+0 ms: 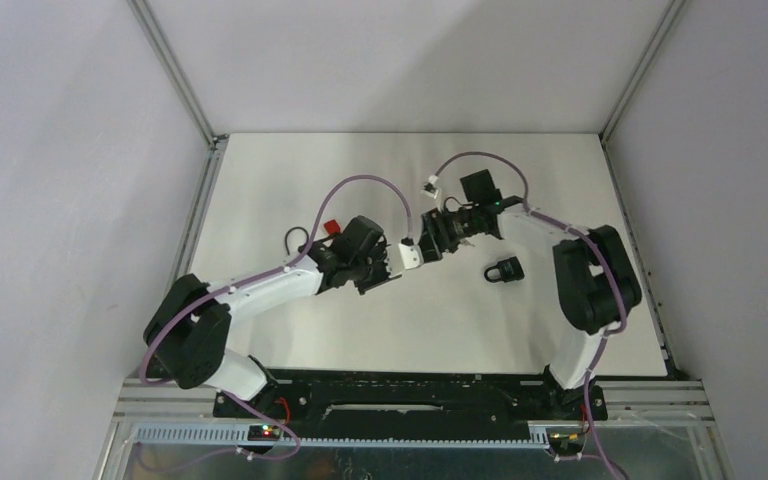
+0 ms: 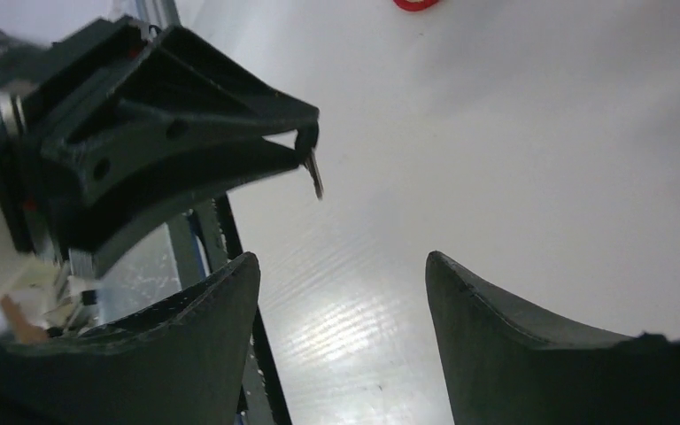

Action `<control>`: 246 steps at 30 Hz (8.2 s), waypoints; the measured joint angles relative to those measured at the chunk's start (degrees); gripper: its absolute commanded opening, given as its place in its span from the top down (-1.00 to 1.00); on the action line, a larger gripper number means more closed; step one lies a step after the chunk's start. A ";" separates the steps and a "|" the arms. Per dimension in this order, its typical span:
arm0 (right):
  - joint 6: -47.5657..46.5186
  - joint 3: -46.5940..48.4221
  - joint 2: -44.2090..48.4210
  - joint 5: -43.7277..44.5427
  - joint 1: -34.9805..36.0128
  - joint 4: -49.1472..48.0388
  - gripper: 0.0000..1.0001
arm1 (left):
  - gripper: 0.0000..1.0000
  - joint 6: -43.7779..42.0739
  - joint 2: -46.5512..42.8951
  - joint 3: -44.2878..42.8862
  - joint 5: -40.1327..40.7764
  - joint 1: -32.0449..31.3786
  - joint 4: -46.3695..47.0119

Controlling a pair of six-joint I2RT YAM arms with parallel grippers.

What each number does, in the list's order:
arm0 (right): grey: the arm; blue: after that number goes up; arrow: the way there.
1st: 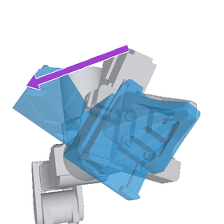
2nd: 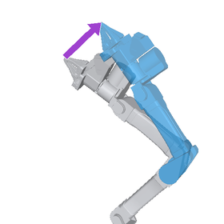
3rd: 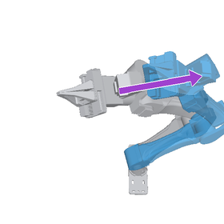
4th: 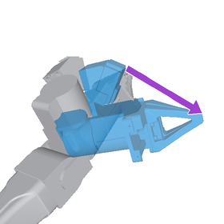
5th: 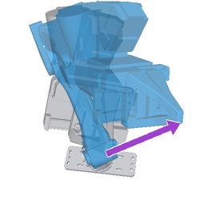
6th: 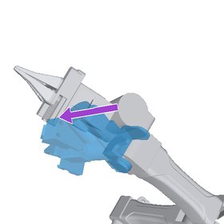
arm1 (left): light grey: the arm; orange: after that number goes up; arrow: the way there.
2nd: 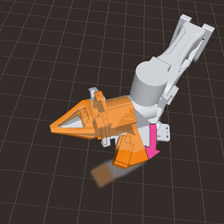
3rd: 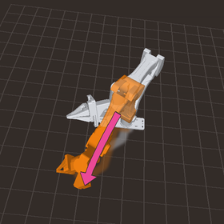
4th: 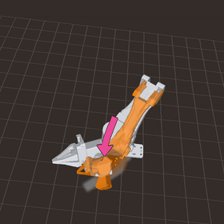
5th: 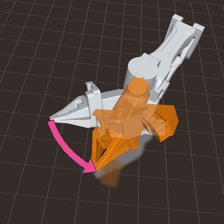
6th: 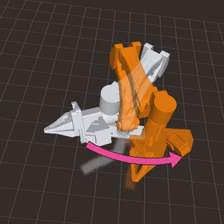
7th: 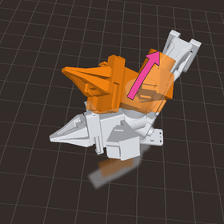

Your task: Unlock with the key

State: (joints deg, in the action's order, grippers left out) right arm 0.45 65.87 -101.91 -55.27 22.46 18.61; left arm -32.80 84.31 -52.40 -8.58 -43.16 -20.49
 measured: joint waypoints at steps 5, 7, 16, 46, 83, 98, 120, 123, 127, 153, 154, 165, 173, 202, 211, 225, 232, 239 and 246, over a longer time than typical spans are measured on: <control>4.35 3.76 -5.86 -4.04 2.47 -2.95 -0.30 | 0.69 2.82 -0.11 0.31 1.51 -1.20 1.38; 5.73 4.61 -7.63 -5.44 2.97 -4.48 -0.24 | 0.69 3.54 -0.11 0.33 2.16 -1.60 2.05; 9.25 4.79 -11.96 -8.33 4.72 -7.80 0.01 | 0.69 5.33 -0.11 0.33 3.34 -2.38 2.89; 8.15 6.10 -13.31 -9.51 5.01 -5.90 1.00 | -0.89 5.81 -0.81 0.98 3.41 -2.47 4.55; 23.93 -3.96 19.56 -17.44 -7.69 -28.09 1.00 | -0.21 50.84 3.23 -25.99 -46.69 11.15 9.70; 36.59 -7.61 18.43 -20.09 -9.01 -42.03 1.00 | 0.39 56.81 3.37 -22.38 -47.15 11.39 17.20; 41.22 -11.26 18.56 -19.06 -8.92 -49.62 1.00 | 0.76 59.87 5.42 -22.25 -46.82 11.67 19.39; 41.66 -12.20 18.84 -18.38 -8.85 -50.90 1.00 | 0.90 60.26 5.42 -21.81 -46.88 11.67 19.87; 42.23 -12.98 18.95 -17.86 -8.83 -51.87 0.99 | 1.00 60.78 5.40 -21.53 -47.21 11.67 20.24; -18.23 -7.23 25.16 26.67 -19.91 18.97 -0.70 | 1.00 20.41 -3.10 -24.87 -26.56 11.80 -22.36; -20.41 -7.26 24.00 29.20 -19.91 21.33 -0.70 | 1.00 19.63 -3.72 -24.87 -25.79 11.80 -23.15; -25.70 -7.32 10.99 40.30 -19.21 25.09 -0.73 | 1.00 16.68 -9.38 -24.63 -21.92 11.67 -24.81; -26.01 -3.85 3.85 39.82 -15.96 25.88 -0.71 | 1.00 16.20 -9.62 -23.54 -21.49 11.45 -25.09; -32.74 -1.66 10.47 44.41 3.48 28.09 -0.82 | 1.00 14.56 -17.07 -19.67 -18.03 11.41 -24.41; -34.82 -5.79 10.82 46.36 -2.51 26.36 -0.86 | 1.00 14.23 -17.38 -19.54 -17.46 11.41 -24.22; -34.49 -5.79 3.78 43.69 -3.80 21.77 -0.62 | 1.00 14.23 -17.35 -19.52 -17.51 11.41 -24.22; -34.29 -5.79 2.05 44.09 -3.85 21.09 -0.42 | 0.99 14.23 -17.35 -19.54 -17.53 11.41 -24.22; -33.22 -5.95 2.03 45.29 -3.85 20.85 -0.23 | 1.00 14.23 -17.35 -19.52 -17.53 11.41 -24.22; -31.30 -6.93 2.73 46.80 -3.63 19.15 1.00 | 1.00 14.23 -17.35 -19.52 -17.55 11.41 -24.22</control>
State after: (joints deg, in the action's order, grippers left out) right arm -30.85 58.94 -99.18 -8.47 18.83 37.76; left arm -18.57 66.96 -71.92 -26.13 -31.75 -44.71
